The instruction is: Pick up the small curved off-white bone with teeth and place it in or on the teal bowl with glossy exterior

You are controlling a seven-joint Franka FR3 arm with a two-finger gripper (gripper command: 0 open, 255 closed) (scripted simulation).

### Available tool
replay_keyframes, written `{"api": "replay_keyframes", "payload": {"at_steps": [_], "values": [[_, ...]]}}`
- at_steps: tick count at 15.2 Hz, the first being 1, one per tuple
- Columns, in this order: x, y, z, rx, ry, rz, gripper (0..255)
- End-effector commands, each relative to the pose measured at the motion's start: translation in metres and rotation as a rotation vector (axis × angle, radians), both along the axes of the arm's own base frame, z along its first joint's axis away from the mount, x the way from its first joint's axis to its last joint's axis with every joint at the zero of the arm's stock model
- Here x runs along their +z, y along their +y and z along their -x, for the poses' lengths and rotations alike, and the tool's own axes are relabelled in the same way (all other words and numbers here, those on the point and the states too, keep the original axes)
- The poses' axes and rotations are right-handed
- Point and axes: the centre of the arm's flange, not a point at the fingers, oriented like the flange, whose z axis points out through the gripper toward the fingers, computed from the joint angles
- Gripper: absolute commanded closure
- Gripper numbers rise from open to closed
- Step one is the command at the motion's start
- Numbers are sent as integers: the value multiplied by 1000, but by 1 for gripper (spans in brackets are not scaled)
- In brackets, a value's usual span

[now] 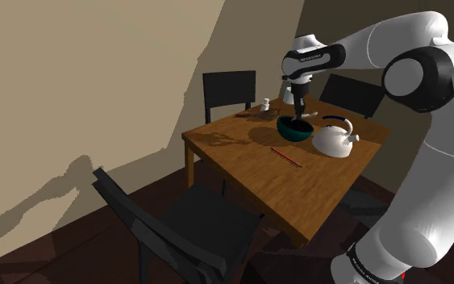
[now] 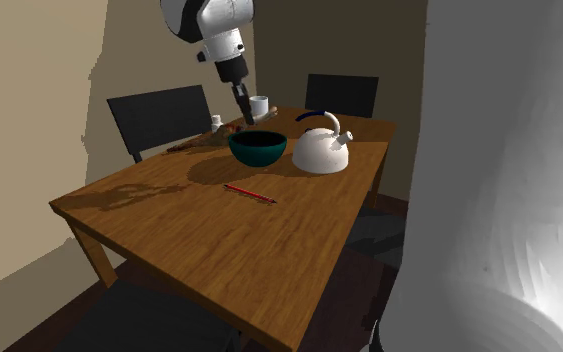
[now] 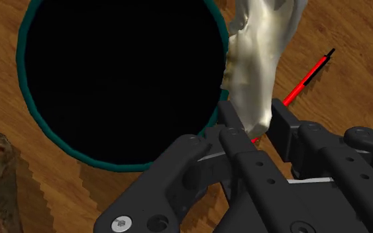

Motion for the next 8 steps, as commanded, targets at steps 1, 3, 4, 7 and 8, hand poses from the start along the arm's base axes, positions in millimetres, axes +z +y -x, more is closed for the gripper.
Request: {"api": "replay_keyframes", "payload": {"at_steps": [1, 3, 4, 7, 8], "values": [[-1, -19, -17, 2, 0, 0, 255], [-1, -40, -34, 2, 0, 0, 255], [-1, -50, -43, 2, 0, 0, 255], [-11, -59, -51, 2, 0, 0, 255], [-16, -59, -51, 2, 0, 0, 255]]}}
